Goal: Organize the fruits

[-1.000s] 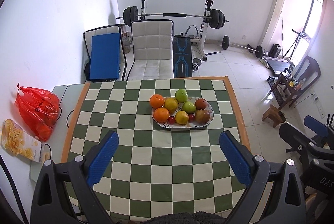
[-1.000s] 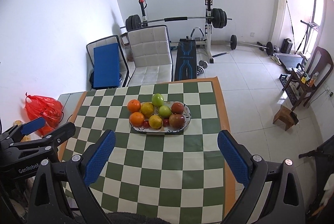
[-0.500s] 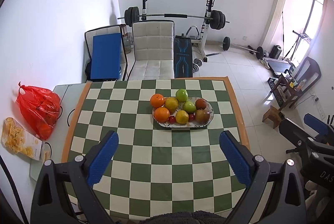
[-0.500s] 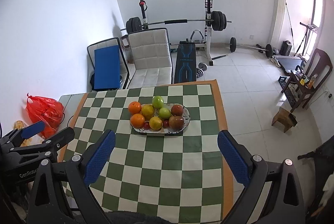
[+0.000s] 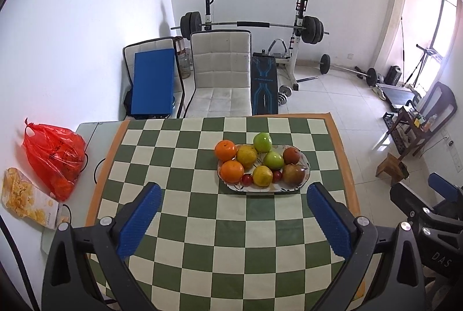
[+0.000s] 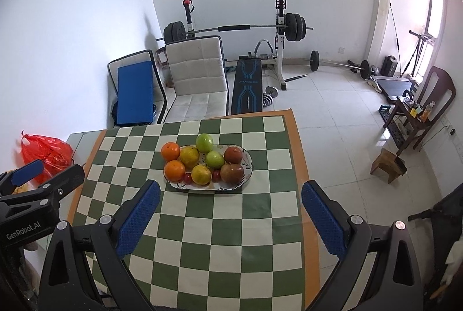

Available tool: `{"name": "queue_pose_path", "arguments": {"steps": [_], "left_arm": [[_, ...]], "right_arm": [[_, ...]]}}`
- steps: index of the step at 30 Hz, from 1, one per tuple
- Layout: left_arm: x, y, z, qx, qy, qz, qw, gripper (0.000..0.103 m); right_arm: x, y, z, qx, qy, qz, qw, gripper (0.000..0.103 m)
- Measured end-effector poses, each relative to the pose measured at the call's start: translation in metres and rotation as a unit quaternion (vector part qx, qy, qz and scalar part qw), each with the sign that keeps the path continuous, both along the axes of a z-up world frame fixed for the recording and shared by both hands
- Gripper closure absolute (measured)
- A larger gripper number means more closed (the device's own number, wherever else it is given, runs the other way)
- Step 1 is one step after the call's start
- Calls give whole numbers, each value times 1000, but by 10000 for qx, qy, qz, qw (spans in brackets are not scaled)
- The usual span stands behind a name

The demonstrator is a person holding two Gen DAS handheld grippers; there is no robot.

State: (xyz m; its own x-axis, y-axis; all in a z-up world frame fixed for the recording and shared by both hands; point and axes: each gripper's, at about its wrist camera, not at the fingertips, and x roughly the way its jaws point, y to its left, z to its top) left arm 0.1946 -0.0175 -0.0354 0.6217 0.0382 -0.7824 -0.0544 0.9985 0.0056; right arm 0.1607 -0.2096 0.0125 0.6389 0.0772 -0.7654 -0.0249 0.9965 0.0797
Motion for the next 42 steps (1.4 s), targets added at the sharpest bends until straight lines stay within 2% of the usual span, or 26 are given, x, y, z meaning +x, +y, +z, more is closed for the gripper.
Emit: {"name": "queue_pose_path", "arguments": {"steps": [17,24,42], "left_arm": [[33,-4,-48,83,460,62,9989,0],[34,-4,-50,109,416,94,9990,0],[32,3,-51,139,324,185,9992,0]], "right_arm": [[57,-6,-63,-128,274,-113,9995,3],[63,-6,-76,-130,362,-88,9992,3],[64,2,-87,-170,355,-53,9992,3]]}}
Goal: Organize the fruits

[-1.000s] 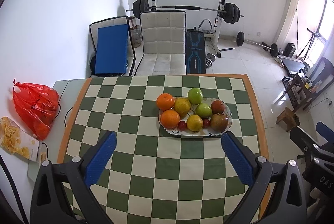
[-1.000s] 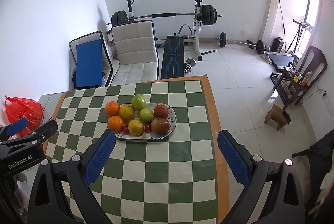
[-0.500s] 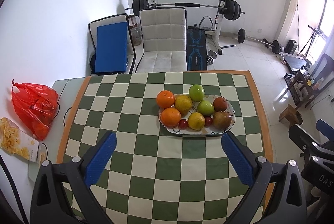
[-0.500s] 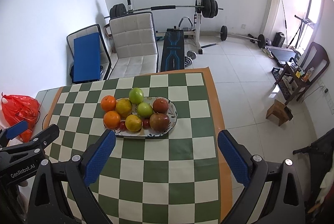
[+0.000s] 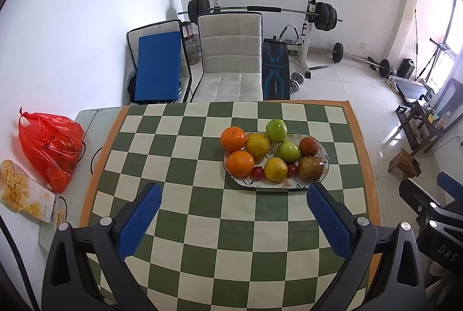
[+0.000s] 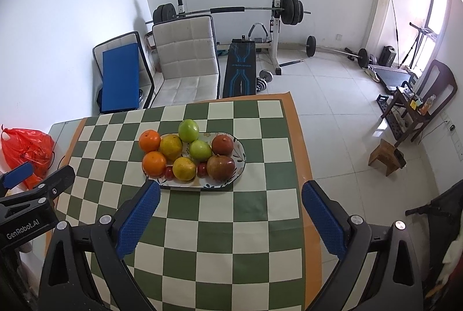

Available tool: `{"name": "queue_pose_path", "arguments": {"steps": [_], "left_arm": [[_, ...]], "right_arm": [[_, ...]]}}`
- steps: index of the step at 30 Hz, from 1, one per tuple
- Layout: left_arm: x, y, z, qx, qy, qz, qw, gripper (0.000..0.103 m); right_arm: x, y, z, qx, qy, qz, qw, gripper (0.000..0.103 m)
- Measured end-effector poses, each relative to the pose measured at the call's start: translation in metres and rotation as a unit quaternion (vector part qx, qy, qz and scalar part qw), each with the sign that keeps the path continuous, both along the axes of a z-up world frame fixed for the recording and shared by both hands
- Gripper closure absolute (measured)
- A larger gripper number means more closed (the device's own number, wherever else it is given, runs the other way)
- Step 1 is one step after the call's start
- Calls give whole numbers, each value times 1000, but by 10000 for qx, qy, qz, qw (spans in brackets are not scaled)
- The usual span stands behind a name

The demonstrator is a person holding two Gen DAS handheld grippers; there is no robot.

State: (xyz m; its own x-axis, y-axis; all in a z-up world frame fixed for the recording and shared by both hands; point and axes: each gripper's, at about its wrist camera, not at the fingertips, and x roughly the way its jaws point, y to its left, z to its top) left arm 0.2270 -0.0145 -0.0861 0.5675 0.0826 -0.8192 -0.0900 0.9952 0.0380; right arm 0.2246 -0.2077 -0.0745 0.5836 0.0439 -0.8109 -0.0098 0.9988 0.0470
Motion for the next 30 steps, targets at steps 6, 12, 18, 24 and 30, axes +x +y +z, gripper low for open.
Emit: {"name": "queue_pose_path", "arguments": {"steps": [6,12,18,24,30], "left_arm": [[-1,1,0,-20,11,2,10000,0],[-2,2,1,-18,-1,9,10000,0],[-2,1,1,-30,15,4,10000,0],[-3,-3,0,-13,46,-53,10000,0],[-3,-4,-1,-22,44,-56,10000,0]], "right_arm": [[0,1,-1,-28,-20,1,10000,3],[-2,1,-2,3,-26,-33,10000,3],[-2,0,0,-3,-22,-21,10000,3],[-2,-1,0,-13,-23,-14,10000,3],[-2,2,-2,5,-18,-5,10000,3]]}}
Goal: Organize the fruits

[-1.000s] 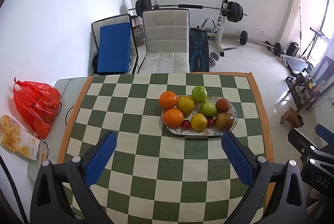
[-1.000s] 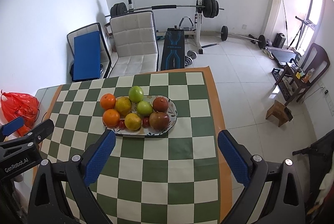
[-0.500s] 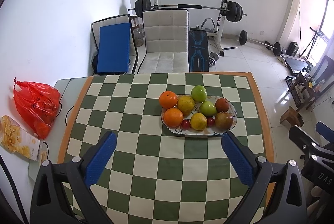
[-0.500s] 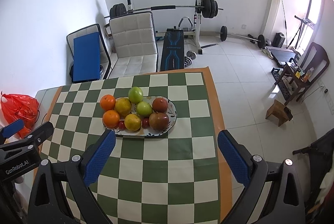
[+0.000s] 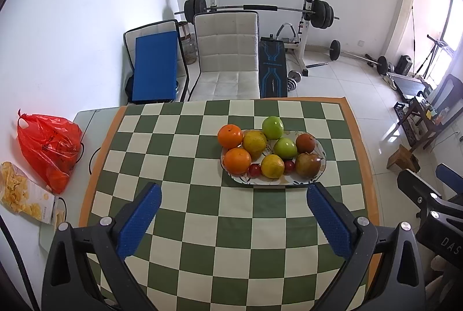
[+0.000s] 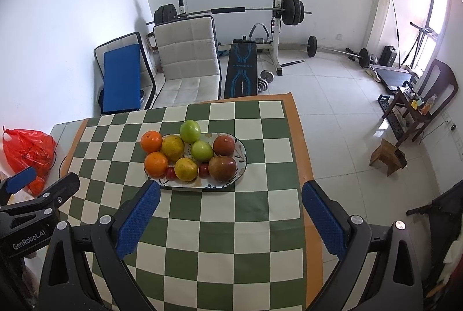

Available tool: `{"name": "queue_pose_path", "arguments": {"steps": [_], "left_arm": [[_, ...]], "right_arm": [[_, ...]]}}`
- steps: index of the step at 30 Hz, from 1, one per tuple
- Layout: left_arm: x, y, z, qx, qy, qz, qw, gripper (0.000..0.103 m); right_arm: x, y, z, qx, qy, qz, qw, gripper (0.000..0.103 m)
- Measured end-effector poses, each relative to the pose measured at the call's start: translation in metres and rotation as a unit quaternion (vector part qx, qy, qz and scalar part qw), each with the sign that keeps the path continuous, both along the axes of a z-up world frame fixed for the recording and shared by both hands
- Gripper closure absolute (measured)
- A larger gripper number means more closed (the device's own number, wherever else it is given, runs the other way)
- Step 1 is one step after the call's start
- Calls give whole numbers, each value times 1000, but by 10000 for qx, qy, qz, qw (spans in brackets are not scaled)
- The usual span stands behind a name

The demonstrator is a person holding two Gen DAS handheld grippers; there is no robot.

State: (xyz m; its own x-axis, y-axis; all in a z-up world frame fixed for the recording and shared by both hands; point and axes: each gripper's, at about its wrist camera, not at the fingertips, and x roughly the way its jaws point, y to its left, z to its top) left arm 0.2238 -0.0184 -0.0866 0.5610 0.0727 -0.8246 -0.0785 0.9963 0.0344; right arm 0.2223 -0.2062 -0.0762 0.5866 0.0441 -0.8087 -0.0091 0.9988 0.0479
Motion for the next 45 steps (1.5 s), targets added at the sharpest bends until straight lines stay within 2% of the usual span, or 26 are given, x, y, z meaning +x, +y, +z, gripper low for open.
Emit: {"name": "queue_pose_path", "arguments": {"steps": [45], "left_arm": [[3,-7,4,-7,6,-61,10000,0]], "right_arm": [[-2,-1,6,63,25,-29,10000,3]]}}
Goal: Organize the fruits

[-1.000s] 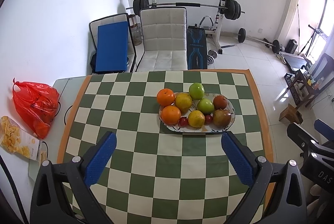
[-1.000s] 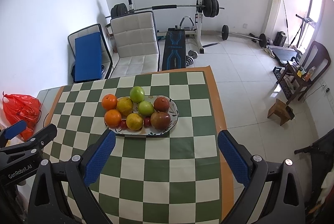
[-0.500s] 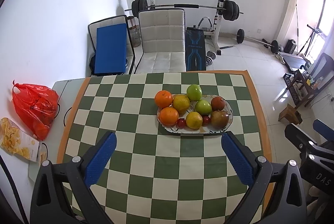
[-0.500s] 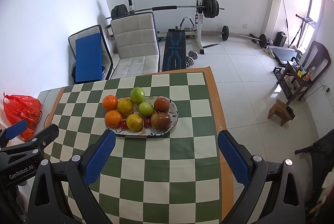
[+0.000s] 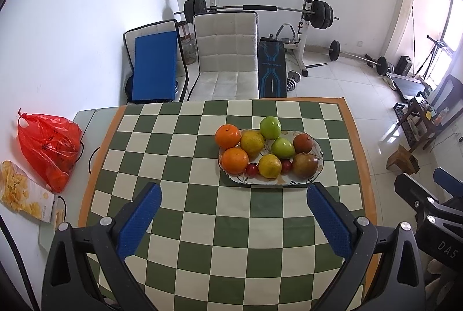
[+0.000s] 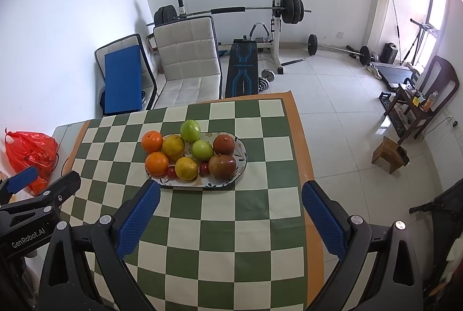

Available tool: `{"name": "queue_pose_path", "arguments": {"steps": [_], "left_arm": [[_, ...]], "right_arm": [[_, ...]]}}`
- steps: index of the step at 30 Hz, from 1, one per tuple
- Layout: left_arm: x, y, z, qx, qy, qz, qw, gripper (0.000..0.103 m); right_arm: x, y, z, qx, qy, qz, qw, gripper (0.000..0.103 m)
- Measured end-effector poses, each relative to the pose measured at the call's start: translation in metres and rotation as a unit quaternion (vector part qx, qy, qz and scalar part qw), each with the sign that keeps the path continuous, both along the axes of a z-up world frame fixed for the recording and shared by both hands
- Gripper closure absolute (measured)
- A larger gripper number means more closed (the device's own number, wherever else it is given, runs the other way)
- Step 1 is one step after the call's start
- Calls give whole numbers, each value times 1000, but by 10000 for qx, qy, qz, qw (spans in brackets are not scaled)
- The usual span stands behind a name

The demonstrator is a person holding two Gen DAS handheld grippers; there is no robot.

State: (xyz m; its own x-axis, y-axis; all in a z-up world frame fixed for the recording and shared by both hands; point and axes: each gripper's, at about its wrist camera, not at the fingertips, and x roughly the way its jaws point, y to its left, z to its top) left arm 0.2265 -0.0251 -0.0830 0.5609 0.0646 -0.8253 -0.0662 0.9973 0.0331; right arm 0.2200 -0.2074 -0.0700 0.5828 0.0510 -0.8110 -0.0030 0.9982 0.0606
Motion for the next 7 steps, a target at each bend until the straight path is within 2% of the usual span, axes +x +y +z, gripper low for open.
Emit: {"name": "queue_pose_path", "arguments": {"steps": [7], "left_arm": [[0,0,1,12,-46,-17,10000,0]], "right_arm": [[-1,0,-1,10,4,-5,10000,3]]}}
